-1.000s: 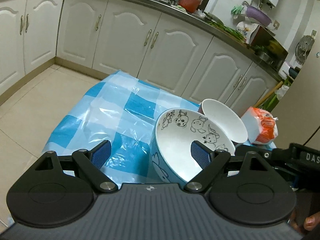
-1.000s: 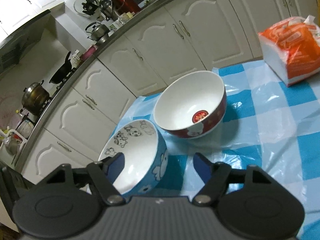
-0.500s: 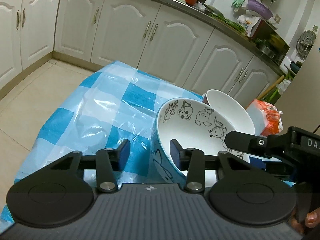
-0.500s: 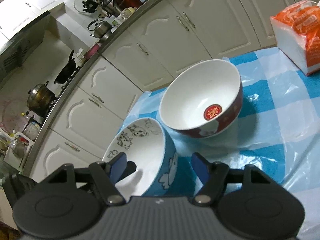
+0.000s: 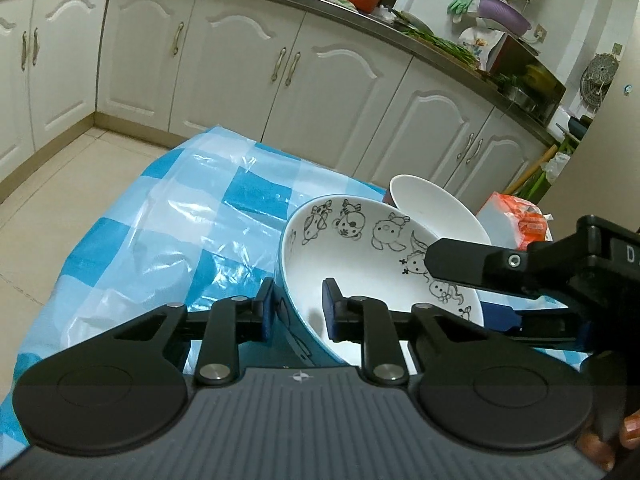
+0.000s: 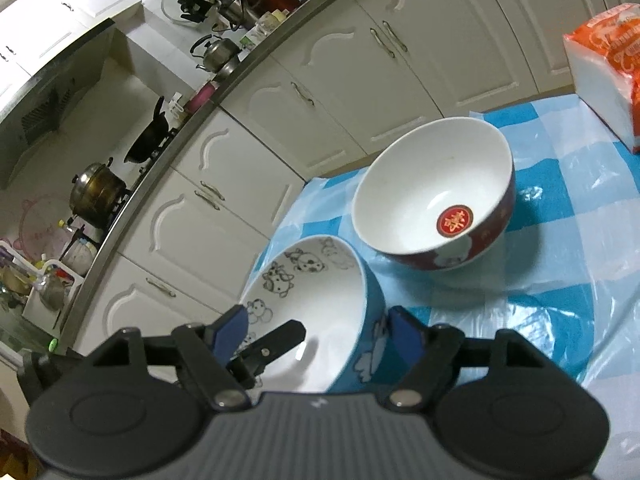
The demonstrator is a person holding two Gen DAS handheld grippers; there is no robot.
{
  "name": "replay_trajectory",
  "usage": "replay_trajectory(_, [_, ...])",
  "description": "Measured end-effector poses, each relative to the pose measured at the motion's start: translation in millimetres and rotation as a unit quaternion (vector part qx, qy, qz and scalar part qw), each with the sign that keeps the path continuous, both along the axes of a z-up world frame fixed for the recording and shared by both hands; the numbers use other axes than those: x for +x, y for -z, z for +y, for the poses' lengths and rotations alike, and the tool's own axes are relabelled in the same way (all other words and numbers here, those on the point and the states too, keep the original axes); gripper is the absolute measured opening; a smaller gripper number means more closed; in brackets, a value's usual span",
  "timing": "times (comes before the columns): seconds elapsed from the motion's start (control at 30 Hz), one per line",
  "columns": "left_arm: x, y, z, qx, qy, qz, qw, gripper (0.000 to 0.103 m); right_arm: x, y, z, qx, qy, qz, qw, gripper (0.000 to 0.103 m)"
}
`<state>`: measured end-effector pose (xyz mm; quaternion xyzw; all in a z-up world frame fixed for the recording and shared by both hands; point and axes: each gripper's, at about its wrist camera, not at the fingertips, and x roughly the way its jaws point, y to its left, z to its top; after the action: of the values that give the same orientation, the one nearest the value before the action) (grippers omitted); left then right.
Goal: Organize plates and bowls
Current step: 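Lift and carry the blue bowl with both grippers toward the pink-flower bowl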
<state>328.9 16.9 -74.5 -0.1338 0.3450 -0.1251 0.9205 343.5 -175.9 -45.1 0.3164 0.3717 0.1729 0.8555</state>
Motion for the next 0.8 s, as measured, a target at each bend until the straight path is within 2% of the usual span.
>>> replay_trajectory(0.27, [-7.7,-6.2,-2.9,0.0,-0.002,0.0,1.0,0.024,-13.8,-3.5,1.0,0.004,0.0,-0.001,1.0,0.079])
replay_trajectory(0.5, [-19.0,-14.9,-6.0,0.004,-0.001,-0.007,1.0,0.023,-28.9,0.1,1.1,0.013,0.007,0.017,1.0,0.081])
replay_trajectory(0.8, [-31.8,-17.9,-12.6,0.008,0.011,-0.004,0.9999,0.023,-54.8,-7.7,-4.8,0.015,0.017,0.011,1.0,0.081])
